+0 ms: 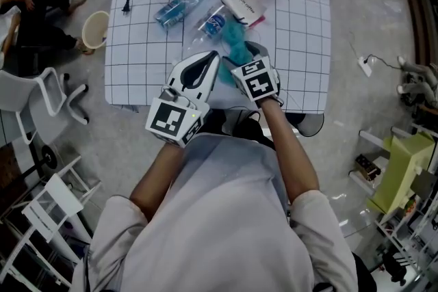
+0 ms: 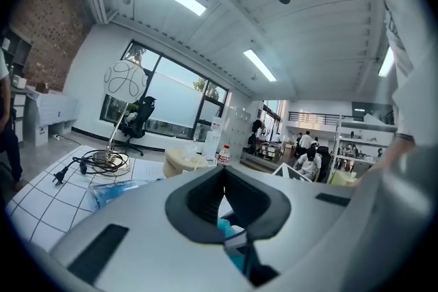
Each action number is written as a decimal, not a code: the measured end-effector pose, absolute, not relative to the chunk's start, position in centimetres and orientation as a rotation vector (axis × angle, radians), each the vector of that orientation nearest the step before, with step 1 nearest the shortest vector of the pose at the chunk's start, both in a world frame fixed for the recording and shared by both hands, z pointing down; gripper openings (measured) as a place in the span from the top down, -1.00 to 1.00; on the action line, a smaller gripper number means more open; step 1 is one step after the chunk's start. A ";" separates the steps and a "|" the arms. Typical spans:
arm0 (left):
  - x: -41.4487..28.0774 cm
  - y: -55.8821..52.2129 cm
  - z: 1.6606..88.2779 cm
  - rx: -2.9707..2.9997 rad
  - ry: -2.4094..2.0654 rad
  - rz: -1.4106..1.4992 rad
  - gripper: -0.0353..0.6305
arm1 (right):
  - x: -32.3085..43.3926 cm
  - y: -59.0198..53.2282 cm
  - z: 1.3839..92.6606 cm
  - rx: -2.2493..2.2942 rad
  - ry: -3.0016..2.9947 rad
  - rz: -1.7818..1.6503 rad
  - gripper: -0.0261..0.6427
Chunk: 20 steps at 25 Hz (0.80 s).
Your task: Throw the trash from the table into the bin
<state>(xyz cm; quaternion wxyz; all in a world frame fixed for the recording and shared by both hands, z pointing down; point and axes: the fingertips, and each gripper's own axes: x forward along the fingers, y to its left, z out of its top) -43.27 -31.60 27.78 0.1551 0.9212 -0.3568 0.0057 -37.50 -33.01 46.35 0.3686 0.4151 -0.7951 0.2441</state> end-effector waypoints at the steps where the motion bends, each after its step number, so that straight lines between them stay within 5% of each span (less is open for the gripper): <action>1: -43.4 -31.6 27.8 2.636 -1.028 0.017 0.87 | -37.5 -33.0 46.7 1.062 -2.034 0.630 0.00; 7: -43.9 -31.6 28.3 2.620 -1.036 0.025 0.88 | -37.5 -32.7 48.1 1.031 -1.993 0.653 0.05; 13: -44.3 -31.7 28.7 2.609 -1.037 0.036 0.88 | -37.2 -32.7 48.5 1.067 -1.977 0.642 0.64; 20: -43.8 -31.4 29.2 2.619 -0.987 0.054 0.88 | -37.0 -32.8 48.4 1.095 -1.996 0.703 0.81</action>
